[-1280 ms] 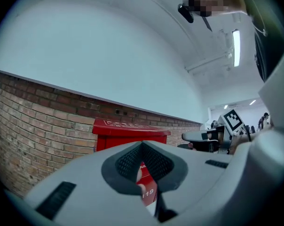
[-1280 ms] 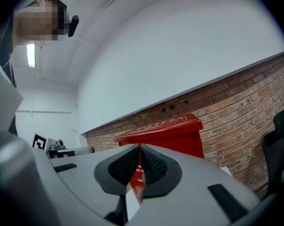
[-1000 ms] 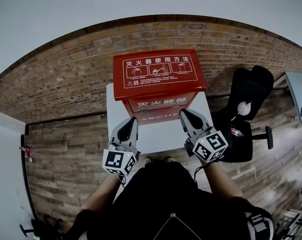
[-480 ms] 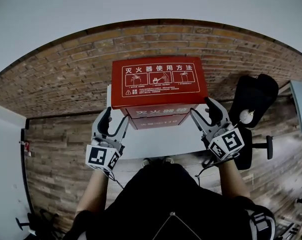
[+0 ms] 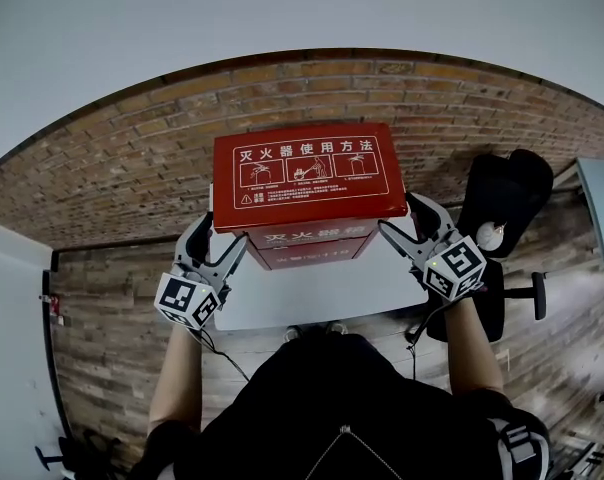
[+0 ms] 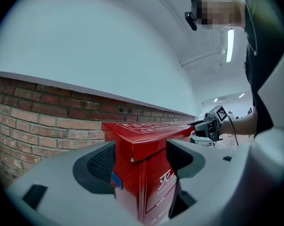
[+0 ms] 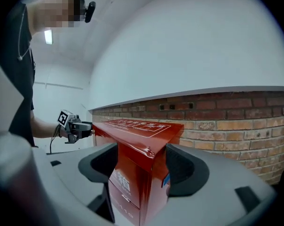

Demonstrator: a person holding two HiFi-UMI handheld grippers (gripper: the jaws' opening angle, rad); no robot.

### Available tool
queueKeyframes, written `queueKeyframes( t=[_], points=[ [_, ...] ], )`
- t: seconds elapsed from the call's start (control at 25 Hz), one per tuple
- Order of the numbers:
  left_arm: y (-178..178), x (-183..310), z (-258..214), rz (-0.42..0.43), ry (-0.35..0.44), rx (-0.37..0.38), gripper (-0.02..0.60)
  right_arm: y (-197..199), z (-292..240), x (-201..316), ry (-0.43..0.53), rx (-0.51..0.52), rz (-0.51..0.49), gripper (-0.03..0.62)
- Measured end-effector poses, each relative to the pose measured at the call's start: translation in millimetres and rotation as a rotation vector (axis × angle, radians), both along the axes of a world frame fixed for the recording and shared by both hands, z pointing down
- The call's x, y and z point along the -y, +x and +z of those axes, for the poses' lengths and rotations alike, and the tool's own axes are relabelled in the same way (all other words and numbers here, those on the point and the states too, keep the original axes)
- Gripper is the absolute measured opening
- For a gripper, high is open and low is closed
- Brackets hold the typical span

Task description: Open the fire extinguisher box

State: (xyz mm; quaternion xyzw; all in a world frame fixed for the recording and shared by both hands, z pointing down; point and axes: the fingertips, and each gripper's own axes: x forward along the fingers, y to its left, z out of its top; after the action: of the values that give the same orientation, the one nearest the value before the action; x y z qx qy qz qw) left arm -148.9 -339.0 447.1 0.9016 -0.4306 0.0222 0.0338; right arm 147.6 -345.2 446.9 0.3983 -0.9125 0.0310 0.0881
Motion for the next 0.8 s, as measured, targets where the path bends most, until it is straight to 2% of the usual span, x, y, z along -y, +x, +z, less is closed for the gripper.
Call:
queueKeyframes(
  t=[0.48,0.68,0.8],
  points=[
    [2.5,6.3,-2.4,-0.023,0.026,0.006,0.367,2.6,-0.4,7.0,0.028,-0.053,0.032,0.297],
    [-0.2,1.7,-29.3,-0.022,0.05,-0.051,0.367,3.3,-30.2,2.4,0.042,0.038,0.017,0.291],
    [1.3,10.6,-55.3,-0.022,0.094,-0.006,0.367,6.4,-61.0,12.2,0.052,0.109,-0.007,0.293]
  ],
)
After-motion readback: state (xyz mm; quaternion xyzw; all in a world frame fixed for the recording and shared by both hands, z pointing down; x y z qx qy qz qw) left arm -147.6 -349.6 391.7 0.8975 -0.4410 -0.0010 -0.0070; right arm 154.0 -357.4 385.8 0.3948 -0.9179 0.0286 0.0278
